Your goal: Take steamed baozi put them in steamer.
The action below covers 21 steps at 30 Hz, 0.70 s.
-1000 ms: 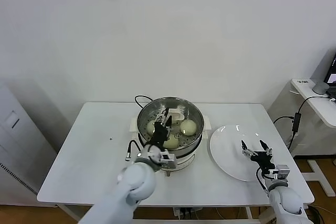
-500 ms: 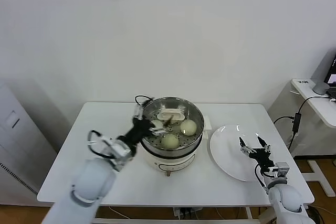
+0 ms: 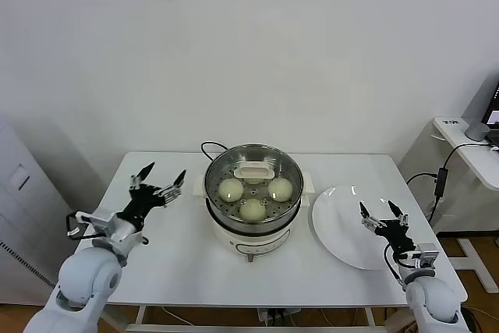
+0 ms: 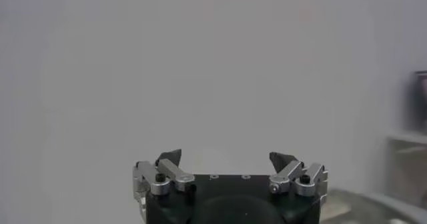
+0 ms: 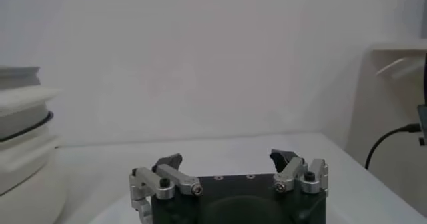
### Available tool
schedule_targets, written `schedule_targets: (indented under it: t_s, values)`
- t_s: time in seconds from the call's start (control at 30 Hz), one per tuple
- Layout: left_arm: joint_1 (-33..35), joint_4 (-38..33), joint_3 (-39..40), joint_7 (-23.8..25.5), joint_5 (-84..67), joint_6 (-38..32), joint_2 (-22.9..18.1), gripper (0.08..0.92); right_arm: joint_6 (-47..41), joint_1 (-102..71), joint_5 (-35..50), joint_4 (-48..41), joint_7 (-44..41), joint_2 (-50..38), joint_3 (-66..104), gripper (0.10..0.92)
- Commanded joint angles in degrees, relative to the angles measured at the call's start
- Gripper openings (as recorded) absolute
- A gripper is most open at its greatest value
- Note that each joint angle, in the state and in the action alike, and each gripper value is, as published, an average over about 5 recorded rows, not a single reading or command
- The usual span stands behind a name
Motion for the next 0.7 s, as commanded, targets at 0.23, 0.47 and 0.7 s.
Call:
schedule_targets:
  t_s: [0.23, 0.47, 0.7]
  values:
    - [0.72, 17.45, -1.06, -2.29, 5.14, -3.8, -2.01, 0.823, -3.18, -3.03, -1.11, 6.19, 1.86, 1.11, 1.88, 0.823]
    - [0.93, 16.97, -1.52, -2.27, 6.43, -4.14, -4.24, 0.823, -3.26, -3.58, -1.45, 6.44, 2.66, 1.28, 1.77, 0.823]
    - [1.16, 16.16, -1.47, -2.26, 6.54, -3.98, -4.97, 0.823, -3.36, -3.53, -1.92, 5.95, 4.08, 1.7, 1.63, 0.823]
